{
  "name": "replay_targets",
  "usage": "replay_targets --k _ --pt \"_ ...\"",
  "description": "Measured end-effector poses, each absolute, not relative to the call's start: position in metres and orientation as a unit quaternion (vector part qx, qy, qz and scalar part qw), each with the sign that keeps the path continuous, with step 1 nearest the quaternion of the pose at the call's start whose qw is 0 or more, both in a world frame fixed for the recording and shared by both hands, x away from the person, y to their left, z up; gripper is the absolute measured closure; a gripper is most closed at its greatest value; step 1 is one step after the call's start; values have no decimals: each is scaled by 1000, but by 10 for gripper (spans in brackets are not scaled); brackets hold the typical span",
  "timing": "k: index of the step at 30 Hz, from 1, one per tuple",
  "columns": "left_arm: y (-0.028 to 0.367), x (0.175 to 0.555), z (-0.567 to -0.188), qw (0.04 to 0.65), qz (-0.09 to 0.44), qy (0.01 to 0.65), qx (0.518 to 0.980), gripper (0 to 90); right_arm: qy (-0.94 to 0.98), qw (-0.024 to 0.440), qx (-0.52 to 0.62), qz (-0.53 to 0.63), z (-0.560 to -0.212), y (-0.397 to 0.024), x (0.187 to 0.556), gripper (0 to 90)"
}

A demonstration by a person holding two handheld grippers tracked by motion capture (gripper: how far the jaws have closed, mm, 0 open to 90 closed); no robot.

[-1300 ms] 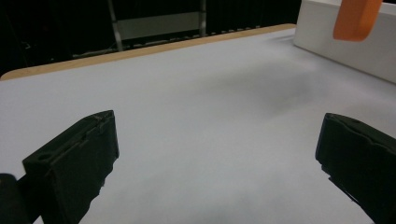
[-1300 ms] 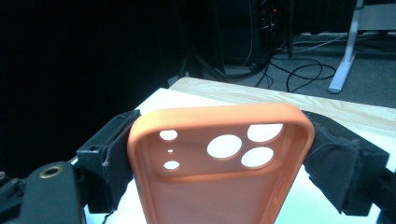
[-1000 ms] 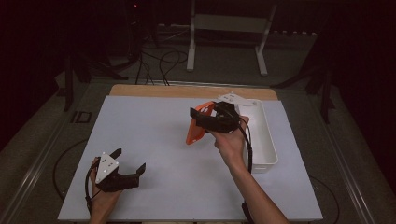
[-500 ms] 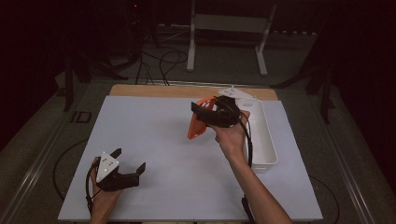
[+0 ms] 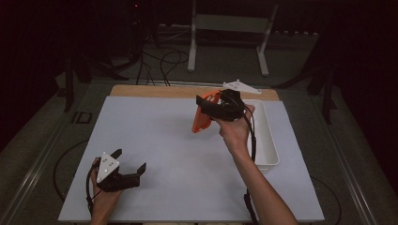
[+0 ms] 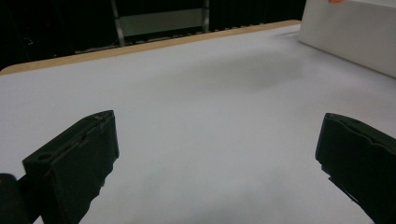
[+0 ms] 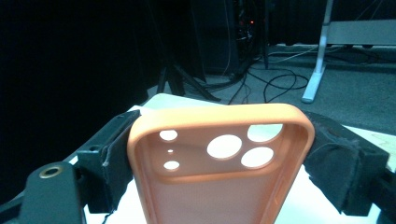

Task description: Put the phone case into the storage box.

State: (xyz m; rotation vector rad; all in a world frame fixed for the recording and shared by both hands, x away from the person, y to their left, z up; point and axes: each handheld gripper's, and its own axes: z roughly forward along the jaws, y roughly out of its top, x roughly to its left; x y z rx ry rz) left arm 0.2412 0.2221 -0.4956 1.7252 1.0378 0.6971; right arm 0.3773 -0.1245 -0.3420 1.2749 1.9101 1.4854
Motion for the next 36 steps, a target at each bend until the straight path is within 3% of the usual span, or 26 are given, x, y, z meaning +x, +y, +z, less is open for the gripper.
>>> replay_targets --k 36 --pt "223 242 -496 483 287 429 708 2 671 235 482 512 -337 -132 415 165"
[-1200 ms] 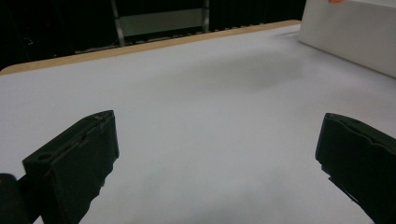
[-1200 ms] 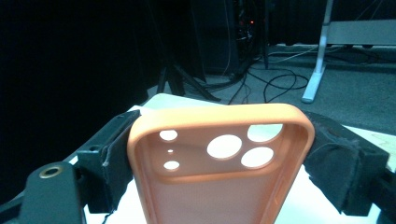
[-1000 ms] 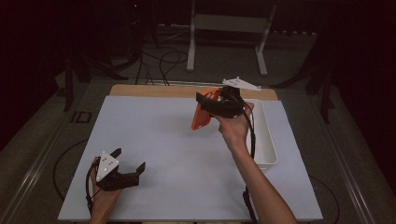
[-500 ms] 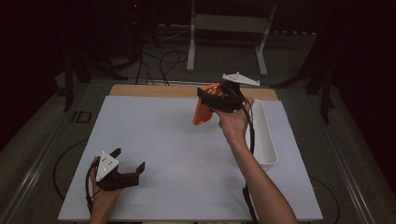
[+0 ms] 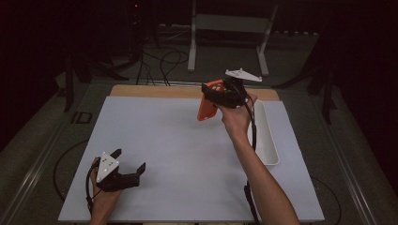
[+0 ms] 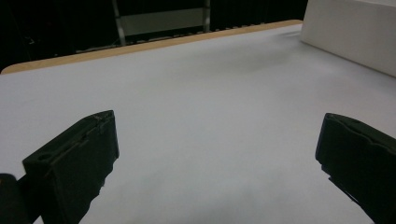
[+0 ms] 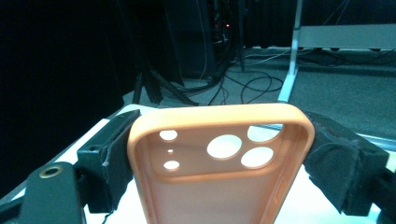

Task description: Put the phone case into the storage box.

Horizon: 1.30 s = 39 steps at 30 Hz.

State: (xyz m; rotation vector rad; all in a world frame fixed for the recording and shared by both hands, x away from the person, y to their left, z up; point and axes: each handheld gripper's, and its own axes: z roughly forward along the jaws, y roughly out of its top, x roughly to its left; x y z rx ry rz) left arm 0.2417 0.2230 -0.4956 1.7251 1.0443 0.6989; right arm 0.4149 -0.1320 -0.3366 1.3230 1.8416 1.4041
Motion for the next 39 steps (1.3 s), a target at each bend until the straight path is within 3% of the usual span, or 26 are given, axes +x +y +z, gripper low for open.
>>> replay_targets --k 39 --pt "223 242 -496 481 289 426 710 2 656 266 503 496 -337 -152 438 164"
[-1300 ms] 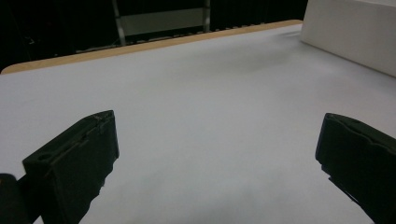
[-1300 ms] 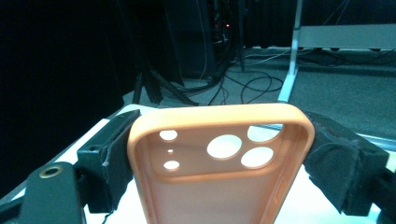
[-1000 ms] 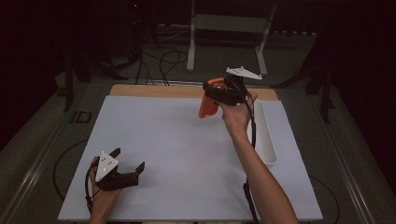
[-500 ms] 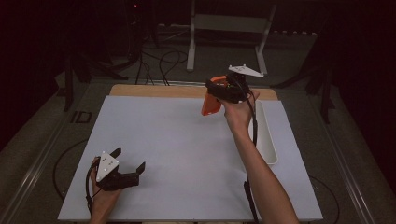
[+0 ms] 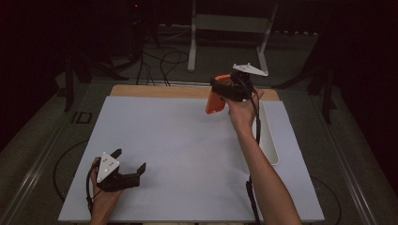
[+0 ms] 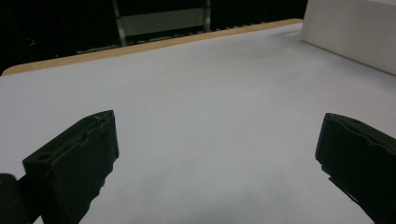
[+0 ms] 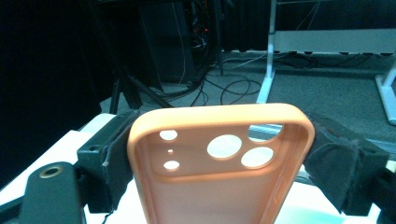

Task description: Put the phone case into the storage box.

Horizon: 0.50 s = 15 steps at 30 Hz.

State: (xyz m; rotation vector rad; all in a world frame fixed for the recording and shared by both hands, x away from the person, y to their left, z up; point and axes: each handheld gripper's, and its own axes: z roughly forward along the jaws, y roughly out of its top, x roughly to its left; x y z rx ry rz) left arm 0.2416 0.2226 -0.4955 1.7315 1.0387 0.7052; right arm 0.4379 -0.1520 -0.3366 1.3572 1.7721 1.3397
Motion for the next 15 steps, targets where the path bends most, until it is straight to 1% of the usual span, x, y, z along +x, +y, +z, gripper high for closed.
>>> replay_targets --k 15 --pt "222 241 -495 481 290 427 709 2 648 279 510 492 -336 -166 443 164"
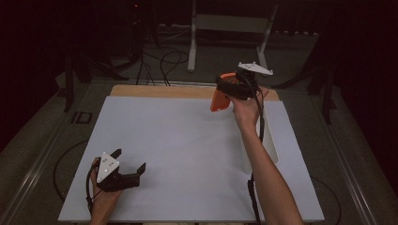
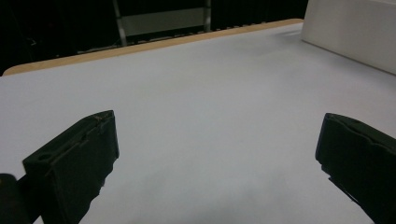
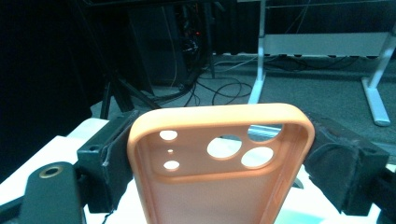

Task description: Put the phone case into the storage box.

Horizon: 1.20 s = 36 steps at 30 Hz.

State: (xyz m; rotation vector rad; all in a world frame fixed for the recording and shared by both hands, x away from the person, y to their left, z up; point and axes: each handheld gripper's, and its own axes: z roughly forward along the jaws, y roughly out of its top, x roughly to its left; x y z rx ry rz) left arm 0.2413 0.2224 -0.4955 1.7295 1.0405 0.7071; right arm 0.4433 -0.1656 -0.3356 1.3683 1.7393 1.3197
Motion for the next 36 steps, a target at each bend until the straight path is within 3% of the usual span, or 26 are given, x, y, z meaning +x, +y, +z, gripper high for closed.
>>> replay_targets --k 36 --pt "222 241 -495 480 290 426 710 2 636 306 531 468 -333 -193 452 164"
